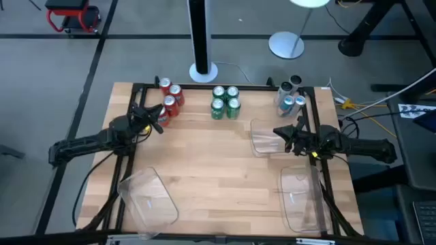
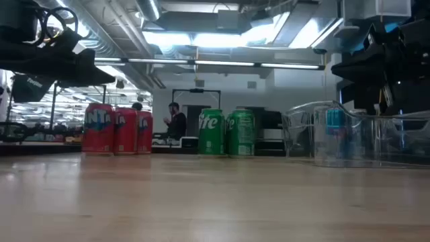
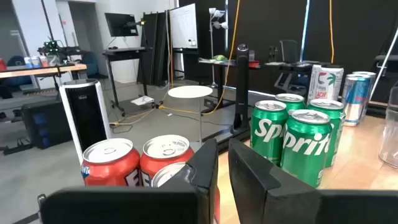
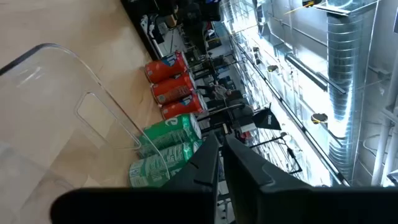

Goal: Sort soda cans

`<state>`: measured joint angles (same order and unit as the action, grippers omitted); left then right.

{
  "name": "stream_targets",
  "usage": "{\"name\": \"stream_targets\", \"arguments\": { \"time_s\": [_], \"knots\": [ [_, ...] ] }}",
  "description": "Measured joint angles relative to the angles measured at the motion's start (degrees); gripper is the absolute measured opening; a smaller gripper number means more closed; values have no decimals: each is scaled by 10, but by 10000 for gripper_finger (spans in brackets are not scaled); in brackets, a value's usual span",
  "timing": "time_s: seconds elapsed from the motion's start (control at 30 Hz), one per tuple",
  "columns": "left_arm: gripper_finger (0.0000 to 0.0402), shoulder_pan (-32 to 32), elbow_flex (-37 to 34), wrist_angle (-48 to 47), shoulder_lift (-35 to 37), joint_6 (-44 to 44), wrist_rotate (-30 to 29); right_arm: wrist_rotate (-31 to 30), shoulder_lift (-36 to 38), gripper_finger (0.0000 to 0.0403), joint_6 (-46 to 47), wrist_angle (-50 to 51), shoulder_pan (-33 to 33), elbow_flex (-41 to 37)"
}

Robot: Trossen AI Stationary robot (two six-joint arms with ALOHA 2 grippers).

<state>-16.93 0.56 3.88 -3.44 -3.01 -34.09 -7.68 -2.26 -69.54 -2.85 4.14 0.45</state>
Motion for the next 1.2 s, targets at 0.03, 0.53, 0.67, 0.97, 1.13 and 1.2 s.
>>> {"name": "stream_targets", "arguments": {
  "time_s": [0.03, 0.53, 0.67, 0.97, 1.13, 1.2],
  "knots": [
    [33, 0, 0, 0, 0, 0, 0, 0, 0, 28, 0, 0, 0, 0],
    [33, 0, 0, 0, 0, 0, 0, 0, 0, 28, 0, 0, 0, 0],
    [33, 0, 0, 0, 0, 0, 0, 0, 0, 28, 0, 0, 0, 0],
    [33, 0, 0, 0, 0, 0, 0, 0, 0, 28, 0, 0, 0, 0],
    [33, 0, 0, 0, 0, 0, 0, 0, 0, 28, 0, 0, 0, 0],
    [33, 0, 0, 0, 0, 0, 0, -3, 0, 28, -13, -2, 0, 0]
  ]
}}
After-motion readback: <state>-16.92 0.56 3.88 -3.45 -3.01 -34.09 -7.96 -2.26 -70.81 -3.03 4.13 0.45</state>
